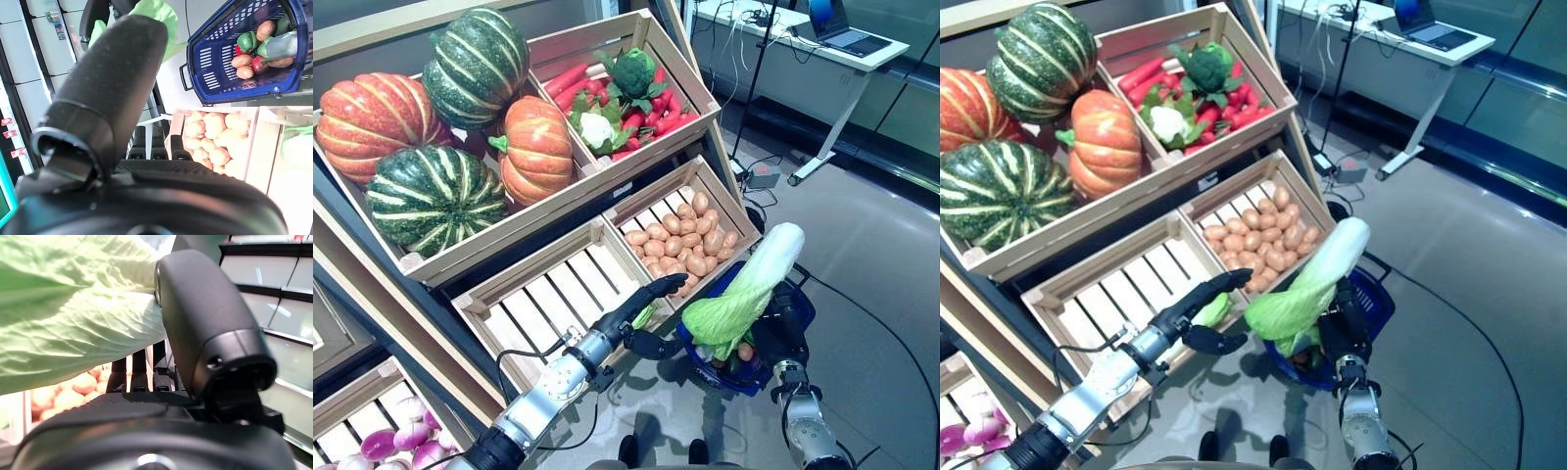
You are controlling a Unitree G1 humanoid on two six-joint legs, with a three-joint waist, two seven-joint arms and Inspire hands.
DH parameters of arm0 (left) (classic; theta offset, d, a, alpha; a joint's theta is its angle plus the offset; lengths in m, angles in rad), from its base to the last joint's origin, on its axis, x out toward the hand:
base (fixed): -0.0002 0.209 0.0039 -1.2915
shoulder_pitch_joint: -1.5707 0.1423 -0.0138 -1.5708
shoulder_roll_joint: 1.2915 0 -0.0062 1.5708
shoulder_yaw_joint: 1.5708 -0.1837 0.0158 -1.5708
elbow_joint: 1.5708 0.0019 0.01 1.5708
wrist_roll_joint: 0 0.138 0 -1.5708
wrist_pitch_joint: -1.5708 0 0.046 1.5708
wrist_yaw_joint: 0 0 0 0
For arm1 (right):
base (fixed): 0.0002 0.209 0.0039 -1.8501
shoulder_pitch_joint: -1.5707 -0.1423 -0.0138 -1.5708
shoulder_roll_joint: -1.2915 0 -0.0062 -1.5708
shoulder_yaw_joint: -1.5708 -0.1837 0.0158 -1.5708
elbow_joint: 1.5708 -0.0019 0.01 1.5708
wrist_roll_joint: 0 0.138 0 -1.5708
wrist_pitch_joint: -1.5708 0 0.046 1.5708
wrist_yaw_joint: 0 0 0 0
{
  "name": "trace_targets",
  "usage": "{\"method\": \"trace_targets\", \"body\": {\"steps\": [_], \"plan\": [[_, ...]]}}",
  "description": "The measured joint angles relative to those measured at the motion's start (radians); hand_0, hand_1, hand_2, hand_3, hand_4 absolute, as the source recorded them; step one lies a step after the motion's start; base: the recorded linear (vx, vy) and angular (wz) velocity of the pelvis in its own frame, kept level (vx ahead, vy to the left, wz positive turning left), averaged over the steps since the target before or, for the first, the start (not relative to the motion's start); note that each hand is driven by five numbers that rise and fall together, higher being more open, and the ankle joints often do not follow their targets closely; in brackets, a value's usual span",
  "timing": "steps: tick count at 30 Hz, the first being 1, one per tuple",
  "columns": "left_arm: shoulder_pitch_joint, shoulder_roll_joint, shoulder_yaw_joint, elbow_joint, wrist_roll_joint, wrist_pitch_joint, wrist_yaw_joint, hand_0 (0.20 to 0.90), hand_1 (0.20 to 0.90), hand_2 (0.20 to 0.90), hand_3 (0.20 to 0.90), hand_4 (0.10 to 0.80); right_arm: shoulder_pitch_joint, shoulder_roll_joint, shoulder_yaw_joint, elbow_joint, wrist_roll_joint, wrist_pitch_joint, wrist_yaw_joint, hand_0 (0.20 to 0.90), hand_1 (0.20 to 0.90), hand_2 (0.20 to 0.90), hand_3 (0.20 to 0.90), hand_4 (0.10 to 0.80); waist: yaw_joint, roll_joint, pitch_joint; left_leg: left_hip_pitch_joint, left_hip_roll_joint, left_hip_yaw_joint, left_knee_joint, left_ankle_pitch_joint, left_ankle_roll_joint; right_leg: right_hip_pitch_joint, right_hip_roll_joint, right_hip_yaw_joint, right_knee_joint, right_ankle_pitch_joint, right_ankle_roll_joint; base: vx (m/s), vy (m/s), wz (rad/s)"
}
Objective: Put vegetables into the basket
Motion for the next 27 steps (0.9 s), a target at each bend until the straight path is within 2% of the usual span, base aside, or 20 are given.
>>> {"method": "trace_targets", "body": {"steps": [7,9,11,14,20,24,27], "plan": [[0.034,0.001,0.000,0.000,0.000,0.005,0.014,0.900,0.900,0.900,0.900,0.800,-0.030,-0.014,-0.007,0.042,-0.131,-0.042,-0.180,0.300,0.300,0.300,0.300,0.400,0.006,-0.016,0.027,-0.020,0.000,-0.001,0.000,0.002,-0.002,-0.021,0.001,0.000,-0.002,0.003,0.001,0.005,-0.031,0.00],[0.033,0.001,0.000,-0.001,0.000,0.005,0.016,0.900,0.900,0.900,0.900,0.800,-0.041,-0.023,-0.007,0.049,-0.132,-0.042,-0.195,0.300,0.300,0.300,0.300,0.400,0.008,-0.019,0.034,-0.034,0.000,-0.001,0.000,0.003,-0.003,-0.034,0.001,0.000,-0.001,0.006,0.001,-0.039,-0.046,0.00],[0.031,0.005,-0.001,0.000,-0.001,0.012,0.026,0.900,0.900,0.900,0.900,0.800,-0.097,-0.045,-0.007,0.082,-0.169,-0.056,-0.260,0.300,0.300,0.300,0.300,0.400,0.009,-0.023,0.083,-0.042,0.000,-0.003,0.000,0.006,-0.003,-0.041,0.002,-0.001,0.000,0.010,0.000,-0.090,-0.066,0.01],[0.030,0.007,-0.003,0.000,-0.002,0.014,0.035,0.900,0.900,0.900,0.900,0.800,-0.161,-0.054,-0.034,0.122,-0.179,-0.069,-0.320,0.300,0.300,0.300,0.300,0.400,0.010,-0.023,0.114,-0.065,0.001,-0.007,0.001,0.012,-0.004,-0.061,0.002,-0.007,0.001,0.015,-0.001,-0.084,-0.045,0.05],[-0.060,0.017,-0.022,0.002,-0.060,0.025,0.122,0.900,0.900,0.900,0.900,0.800,-0.330,-0.104,-0.050,0.195,-0.384,-0.098,-0.521,0.300,0.300,0.300,0.300,0.400,0.023,-0.018,0.235,-0.112,0.001,-0.024,0.007,0.026,-0.008,-0.099,0.005,-0.021,0.002,0.029,-0.006,-0.091,-0.044,0.08],[-0.125,0.015,-0.028,0.008,-0.069,0.022,0.183,0.900,0.900,0.900,0.900,0.800,-0.441,-0.118,-0.050,0.228,-0.440,-0.103,-0.593,0.300,0.300,0.300,0.300,0.400,0.029,-0.021,0.298,-0.179,0.002,-0.029,0.036,0.028,-0.011,-0.148,0.007,-0.027,0.002,0.041,-0.010,-0.179,-0.067,0.07],[-0.214,0.010,-0.046,0.030,-0.077,0.022,0.247,0.900,0.900,0.900,0.900,0.800,-0.577,-0.160,-0.054,0.270,-0.440,-0.119,-0.635,0.300,0.300,0.300,0.300,0.400,0.033,-0.018,0.397,-0.270,0.000,-0.042,0.089,0.027,-0.016,-0.207,0.009,-0.044,0.006,0.061,-0.016,-0.150,-0.066,0.16]]}}
